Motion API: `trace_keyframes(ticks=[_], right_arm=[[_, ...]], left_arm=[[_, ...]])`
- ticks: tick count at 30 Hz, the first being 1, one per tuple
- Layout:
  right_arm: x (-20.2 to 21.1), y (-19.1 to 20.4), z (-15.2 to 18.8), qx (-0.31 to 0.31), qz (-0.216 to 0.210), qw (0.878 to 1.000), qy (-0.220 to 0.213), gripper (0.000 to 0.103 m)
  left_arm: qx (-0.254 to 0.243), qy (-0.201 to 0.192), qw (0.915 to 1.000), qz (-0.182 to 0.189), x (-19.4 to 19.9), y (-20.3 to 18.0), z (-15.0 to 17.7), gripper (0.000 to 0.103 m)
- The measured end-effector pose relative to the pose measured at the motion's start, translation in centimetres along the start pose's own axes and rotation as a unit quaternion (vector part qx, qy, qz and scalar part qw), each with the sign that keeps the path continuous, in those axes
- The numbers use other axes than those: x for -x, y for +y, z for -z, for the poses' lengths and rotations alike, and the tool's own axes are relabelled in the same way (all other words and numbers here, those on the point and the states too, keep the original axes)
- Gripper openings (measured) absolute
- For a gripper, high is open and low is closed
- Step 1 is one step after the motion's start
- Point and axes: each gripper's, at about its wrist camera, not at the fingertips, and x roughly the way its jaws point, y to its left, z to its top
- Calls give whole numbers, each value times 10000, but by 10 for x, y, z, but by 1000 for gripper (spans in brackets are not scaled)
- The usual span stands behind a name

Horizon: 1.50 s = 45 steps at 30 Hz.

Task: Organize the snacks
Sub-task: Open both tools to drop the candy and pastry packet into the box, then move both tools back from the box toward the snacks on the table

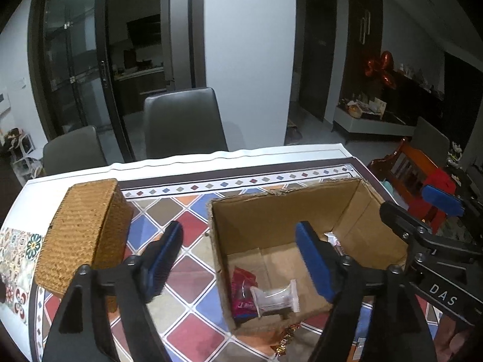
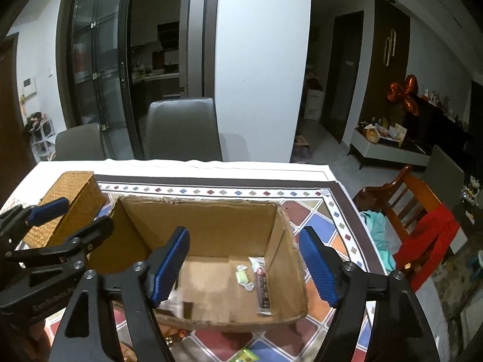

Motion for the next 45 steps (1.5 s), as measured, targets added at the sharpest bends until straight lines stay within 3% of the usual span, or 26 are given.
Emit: trace_keyframes(ticks=[19,45], right_arm=[[63,-3,3,-30,280,9990,-343,80],[119,1,49,-73,405,9980,-490,80]], left_arm=[[40,-307,9992,-246,63,3,6,90],[-68,-387,9988,-278,120,-5,49,90]])
